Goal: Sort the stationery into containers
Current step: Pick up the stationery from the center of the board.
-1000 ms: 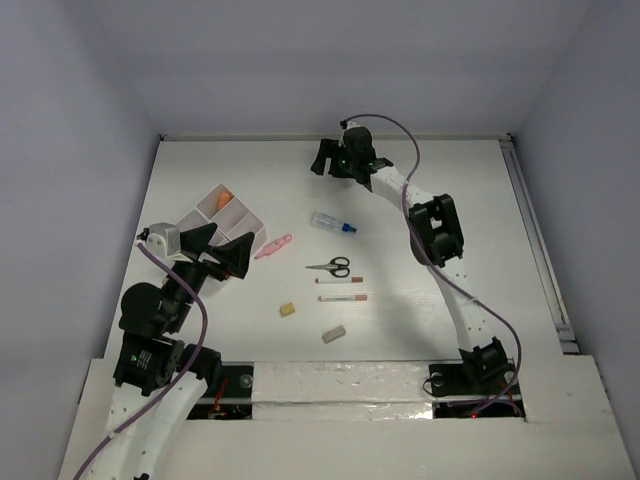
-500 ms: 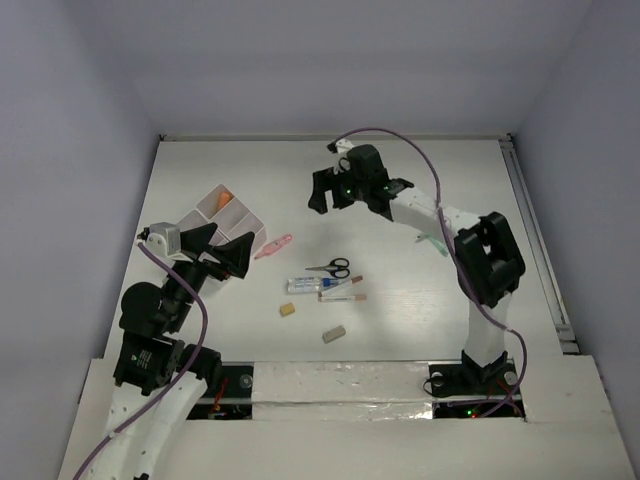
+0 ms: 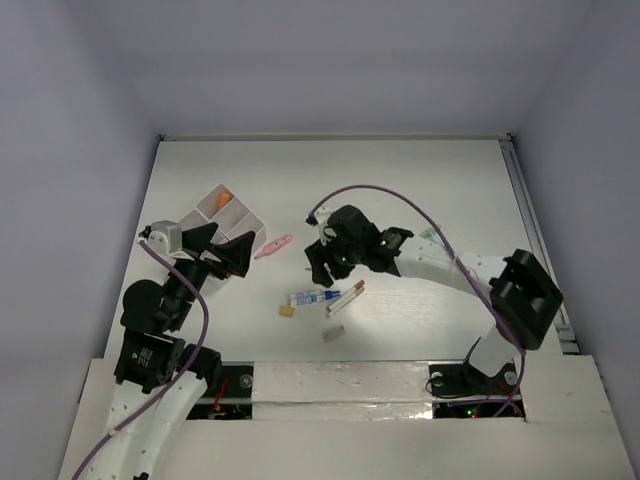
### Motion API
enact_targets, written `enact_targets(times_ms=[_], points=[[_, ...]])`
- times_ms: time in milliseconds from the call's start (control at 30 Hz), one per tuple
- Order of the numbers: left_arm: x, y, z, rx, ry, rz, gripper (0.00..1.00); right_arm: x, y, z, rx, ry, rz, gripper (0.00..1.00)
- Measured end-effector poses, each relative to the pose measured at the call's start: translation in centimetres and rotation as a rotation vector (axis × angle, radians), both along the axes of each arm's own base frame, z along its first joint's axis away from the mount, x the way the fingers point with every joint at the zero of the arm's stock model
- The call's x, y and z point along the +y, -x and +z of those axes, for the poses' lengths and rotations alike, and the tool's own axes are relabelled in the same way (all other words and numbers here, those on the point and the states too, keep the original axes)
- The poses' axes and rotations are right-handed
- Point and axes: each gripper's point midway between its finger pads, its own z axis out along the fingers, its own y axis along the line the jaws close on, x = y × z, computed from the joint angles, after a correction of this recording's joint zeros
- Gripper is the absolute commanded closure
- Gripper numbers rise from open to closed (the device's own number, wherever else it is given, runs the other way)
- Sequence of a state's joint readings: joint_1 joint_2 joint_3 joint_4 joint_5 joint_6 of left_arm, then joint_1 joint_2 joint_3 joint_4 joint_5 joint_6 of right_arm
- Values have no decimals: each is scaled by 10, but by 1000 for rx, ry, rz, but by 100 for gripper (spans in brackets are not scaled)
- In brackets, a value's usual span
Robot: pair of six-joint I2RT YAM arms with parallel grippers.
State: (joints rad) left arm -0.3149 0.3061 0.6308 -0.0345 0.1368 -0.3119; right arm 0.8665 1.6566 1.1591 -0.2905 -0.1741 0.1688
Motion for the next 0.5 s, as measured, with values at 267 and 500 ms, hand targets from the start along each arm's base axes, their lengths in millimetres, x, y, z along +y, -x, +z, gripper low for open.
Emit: enact_targets(times_ms=[267, 500], points=[[0, 0, 0, 0, 0, 1, 1, 17, 78, 5, 36, 30, 174, 46], [0, 0, 0, 0, 0, 2, 1, 15, 71, -23, 132, 65, 75, 32]])
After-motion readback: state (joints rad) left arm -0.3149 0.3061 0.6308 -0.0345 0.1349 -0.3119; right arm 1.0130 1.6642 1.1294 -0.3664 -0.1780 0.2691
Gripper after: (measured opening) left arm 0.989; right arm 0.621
